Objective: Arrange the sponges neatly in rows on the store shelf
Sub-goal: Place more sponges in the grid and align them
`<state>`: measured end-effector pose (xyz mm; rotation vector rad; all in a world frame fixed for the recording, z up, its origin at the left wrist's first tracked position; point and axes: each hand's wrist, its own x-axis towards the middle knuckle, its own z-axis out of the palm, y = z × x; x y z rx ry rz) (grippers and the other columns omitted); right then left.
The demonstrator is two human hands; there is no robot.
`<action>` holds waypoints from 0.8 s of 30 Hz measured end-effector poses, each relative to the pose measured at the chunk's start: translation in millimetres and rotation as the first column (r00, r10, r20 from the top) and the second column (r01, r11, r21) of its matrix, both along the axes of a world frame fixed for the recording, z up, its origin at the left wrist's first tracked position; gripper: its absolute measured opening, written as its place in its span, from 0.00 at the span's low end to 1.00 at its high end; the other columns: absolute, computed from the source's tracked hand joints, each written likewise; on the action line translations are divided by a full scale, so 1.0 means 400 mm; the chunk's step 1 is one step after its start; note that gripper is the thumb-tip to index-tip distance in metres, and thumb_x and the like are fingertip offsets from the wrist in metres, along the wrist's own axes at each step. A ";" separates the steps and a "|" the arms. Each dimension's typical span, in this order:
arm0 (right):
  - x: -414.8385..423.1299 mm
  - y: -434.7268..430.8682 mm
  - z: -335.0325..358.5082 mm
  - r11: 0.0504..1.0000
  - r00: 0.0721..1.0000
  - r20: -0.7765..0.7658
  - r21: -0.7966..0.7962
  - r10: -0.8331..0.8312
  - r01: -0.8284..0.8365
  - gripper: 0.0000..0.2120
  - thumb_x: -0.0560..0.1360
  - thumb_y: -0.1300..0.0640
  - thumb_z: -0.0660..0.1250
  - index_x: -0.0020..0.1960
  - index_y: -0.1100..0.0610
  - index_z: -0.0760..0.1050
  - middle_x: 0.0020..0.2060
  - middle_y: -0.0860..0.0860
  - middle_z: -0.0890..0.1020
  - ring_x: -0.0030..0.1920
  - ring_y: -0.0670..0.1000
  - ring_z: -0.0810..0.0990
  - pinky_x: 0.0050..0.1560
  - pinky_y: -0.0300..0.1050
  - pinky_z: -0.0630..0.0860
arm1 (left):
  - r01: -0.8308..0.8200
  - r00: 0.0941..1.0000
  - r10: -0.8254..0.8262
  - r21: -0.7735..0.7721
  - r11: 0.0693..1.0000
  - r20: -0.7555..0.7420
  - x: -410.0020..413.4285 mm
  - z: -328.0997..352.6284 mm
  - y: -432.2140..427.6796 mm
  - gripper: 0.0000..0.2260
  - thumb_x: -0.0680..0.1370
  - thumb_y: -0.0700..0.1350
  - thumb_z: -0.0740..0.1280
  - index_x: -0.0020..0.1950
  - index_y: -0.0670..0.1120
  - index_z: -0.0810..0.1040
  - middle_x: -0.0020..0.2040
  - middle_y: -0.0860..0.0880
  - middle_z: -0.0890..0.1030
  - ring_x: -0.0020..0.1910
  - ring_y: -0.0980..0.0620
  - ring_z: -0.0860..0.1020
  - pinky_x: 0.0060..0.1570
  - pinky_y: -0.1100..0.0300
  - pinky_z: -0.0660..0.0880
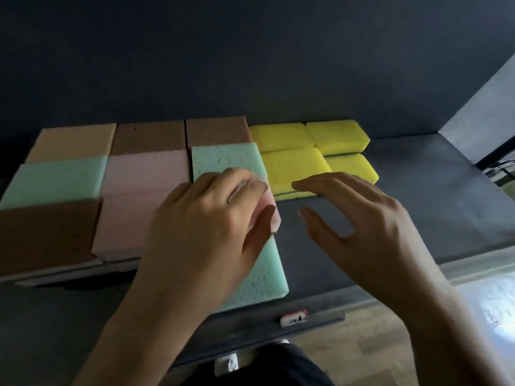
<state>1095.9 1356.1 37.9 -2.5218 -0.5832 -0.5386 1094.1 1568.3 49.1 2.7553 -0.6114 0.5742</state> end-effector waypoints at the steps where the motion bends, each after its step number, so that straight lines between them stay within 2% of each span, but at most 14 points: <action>1: -0.014 0.011 0.005 1.000 1.000 0.009 0.001 0.008 -0.008 0.13 0.78 0.53 0.67 0.62 0.52 0.79 0.56 0.43 0.81 0.57 0.47 0.80 0.47 0.52 0.79 | 0.004 1.000 -0.004 -0.005 1.000 0.017 -0.013 -0.003 0.007 0.15 0.80 0.53 0.59 0.58 0.47 0.80 0.57 0.51 0.80 0.50 0.51 0.78 0.45 0.54 0.76; 4: -0.042 0.051 0.021 0.999 0.999 0.023 0.000 0.049 -0.049 0.12 0.78 0.53 0.67 0.60 0.51 0.79 0.54 0.43 0.82 0.53 0.46 0.79 0.44 0.50 0.79 | -0.041 0.999 0.042 -0.032 0.999 0.024 -0.056 -0.012 0.031 0.14 0.80 0.51 0.62 0.59 0.45 0.80 0.55 0.49 0.81 0.48 0.51 0.79 0.44 0.54 0.77; 7: -0.054 0.102 0.034 0.991 0.991 -0.001 0.001 0.130 -0.130 0.12 0.78 0.52 0.67 0.60 0.51 0.79 0.51 0.42 0.82 0.50 0.44 0.80 0.41 0.48 0.80 | -0.142 0.990 0.142 -0.048 0.989 -0.009 -0.114 -0.013 0.059 0.12 0.79 0.49 0.65 0.58 0.44 0.80 0.52 0.48 0.82 0.45 0.50 0.79 0.42 0.55 0.76; 10: -0.066 0.167 0.035 0.968 0.968 -0.049 -0.021 0.248 -0.249 0.11 0.79 0.51 0.66 0.60 0.50 0.78 0.49 0.42 0.82 0.48 0.42 0.80 0.39 0.46 0.80 | -0.271 0.962 0.268 -0.042 0.962 -0.052 -0.191 -0.006 0.099 0.13 0.74 0.48 0.68 0.55 0.43 0.81 0.49 0.47 0.82 0.43 0.48 0.80 0.39 0.57 0.74; 14: -0.098 0.276 0.019 0.910 0.907 -0.094 -0.018 0.411 -0.414 0.09 0.78 0.51 0.66 0.57 0.48 0.78 0.46 0.42 0.82 0.44 0.45 0.80 0.35 0.49 0.79 | -0.510 0.853 0.510 0.034 0.860 -0.108 -0.320 -0.009 0.169 0.08 0.76 0.49 0.67 0.51 0.47 0.81 0.44 0.51 0.81 0.39 0.50 0.79 0.34 0.61 0.67; 16: -0.123 0.345 0.014 0.869 0.868 -0.103 -0.046 0.486 -0.492 0.10 0.77 0.50 0.66 0.57 0.47 0.78 0.47 0.44 0.82 0.44 0.49 0.81 0.36 0.51 0.79 | -0.601 0.784 0.609 0.095 0.793 -0.124 -0.382 -0.022 0.216 0.09 0.77 0.50 0.65 0.50 0.48 0.81 0.43 0.51 0.80 0.38 0.49 0.79 0.32 0.59 0.69; 19: -0.167 0.462 0.009 0.812 0.819 -0.120 -0.113 0.561 -0.573 0.11 0.77 0.48 0.66 0.58 0.46 0.77 0.49 0.44 0.82 0.45 0.51 0.82 0.38 0.52 0.80 | -0.688 0.694 0.705 0.154 0.709 -0.147 -0.469 -0.038 0.299 0.07 0.75 0.50 0.67 0.47 0.48 0.81 0.42 0.51 0.80 0.38 0.49 0.79 0.36 0.55 0.74; 24: -0.243 0.665 0.003 0.737 0.767 -0.096 -0.226 0.634 -0.637 0.09 0.76 0.49 0.65 0.53 0.49 0.78 0.47 0.47 0.82 0.47 0.53 0.81 0.36 0.51 0.79 | -0.778 0.598 0.792 0.150 0.610 -0.119 -0.575 -0.053 0.457 0.08 0.74 0.51 0.67 0.47 0.49 0.80 0.42 0.52 0.79 0.40 0.49 0.79 0.37 0.53 0.75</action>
